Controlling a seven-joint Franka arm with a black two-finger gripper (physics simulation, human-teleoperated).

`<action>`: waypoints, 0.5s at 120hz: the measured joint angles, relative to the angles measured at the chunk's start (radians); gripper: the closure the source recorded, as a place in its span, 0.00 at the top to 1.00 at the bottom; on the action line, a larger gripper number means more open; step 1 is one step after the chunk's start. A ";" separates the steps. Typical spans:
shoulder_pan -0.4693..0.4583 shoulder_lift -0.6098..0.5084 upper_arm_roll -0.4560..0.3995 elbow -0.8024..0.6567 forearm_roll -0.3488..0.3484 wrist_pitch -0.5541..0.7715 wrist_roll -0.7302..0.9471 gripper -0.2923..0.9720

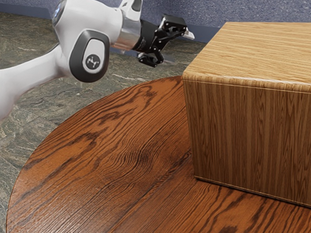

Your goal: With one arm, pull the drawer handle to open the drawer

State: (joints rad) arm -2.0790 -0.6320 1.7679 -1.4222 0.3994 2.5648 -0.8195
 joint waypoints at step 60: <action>-0.032 0.009 0.035 0.008 0.054 -0.002 -0.027 0.77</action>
State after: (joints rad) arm -2.1113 -0.6230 1.8029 -1.4147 0.4532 2.5629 -0.8468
